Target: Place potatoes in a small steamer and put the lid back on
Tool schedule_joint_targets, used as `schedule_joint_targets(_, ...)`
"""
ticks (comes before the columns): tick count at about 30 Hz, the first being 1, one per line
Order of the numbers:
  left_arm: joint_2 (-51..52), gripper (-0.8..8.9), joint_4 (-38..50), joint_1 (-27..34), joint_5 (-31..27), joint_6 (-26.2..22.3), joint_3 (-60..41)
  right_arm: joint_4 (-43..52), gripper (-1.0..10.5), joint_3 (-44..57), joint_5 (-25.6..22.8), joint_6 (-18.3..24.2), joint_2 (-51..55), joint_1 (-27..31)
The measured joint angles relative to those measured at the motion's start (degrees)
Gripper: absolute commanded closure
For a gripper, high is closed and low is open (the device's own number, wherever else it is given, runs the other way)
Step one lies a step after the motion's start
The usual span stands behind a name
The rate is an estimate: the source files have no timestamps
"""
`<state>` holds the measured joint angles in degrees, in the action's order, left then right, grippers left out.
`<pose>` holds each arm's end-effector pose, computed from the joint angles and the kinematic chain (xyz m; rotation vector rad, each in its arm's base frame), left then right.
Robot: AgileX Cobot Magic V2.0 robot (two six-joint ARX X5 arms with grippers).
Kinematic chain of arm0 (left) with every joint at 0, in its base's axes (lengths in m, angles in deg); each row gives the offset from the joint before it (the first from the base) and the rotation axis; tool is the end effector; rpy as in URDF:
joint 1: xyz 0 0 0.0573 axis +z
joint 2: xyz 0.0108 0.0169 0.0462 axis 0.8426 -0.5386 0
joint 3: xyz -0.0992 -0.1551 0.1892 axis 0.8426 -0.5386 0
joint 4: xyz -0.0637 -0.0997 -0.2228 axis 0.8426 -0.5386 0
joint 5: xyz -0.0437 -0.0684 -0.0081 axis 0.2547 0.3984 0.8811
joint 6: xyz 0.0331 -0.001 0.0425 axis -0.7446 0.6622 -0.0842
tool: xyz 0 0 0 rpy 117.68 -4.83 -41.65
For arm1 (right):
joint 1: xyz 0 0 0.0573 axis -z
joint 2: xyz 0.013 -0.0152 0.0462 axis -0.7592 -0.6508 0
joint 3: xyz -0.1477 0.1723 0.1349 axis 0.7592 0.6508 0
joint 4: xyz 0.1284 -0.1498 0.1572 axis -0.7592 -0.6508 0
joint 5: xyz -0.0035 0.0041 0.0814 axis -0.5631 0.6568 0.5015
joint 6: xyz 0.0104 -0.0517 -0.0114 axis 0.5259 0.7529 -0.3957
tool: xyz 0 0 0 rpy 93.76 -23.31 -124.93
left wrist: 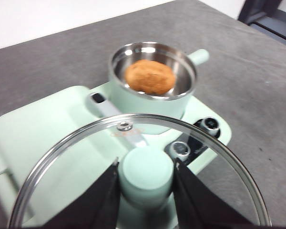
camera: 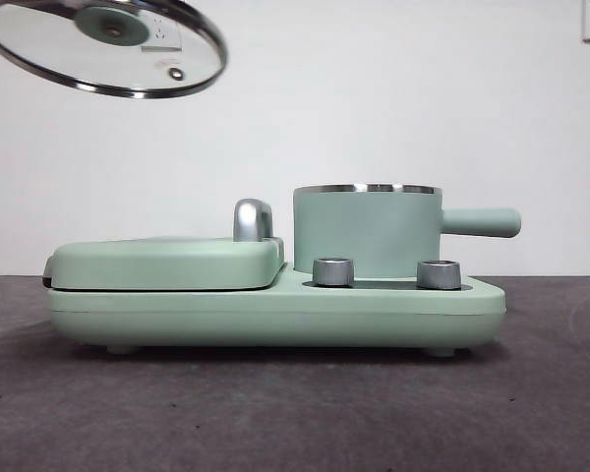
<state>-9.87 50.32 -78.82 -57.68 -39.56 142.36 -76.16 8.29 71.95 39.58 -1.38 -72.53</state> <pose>0.1828 -0.0833 0.3442 0.0803 0.4208 -0.7655 0.0937 0.0450 0.3235 -0.1011 0.4420 0.5648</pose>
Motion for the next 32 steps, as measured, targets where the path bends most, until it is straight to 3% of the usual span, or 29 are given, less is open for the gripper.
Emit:
schedule_joint_targets(8, -5.8, 8.04, 11.1, -5.5, -0.2, 0.2, 0.0, -8.5, 6.0, 0.0, -0.4, -2.0, 9.0, 0.0)
schedule_joint_targets(17, -15.4, 8.04, 27.1, -10.4, -5.8, 1.5, 0.2, -12.6, 6.0, 0.0, -0.4, -3.7, 9.9, 0.0)
schedule_joint_targets(32, -39.9, 8.04, 29.8, -11.2, -6.3, 1.5, 19.8, -12.6, 6.0, 0.0, -1.4, -3.7, 9.9, 0.0)
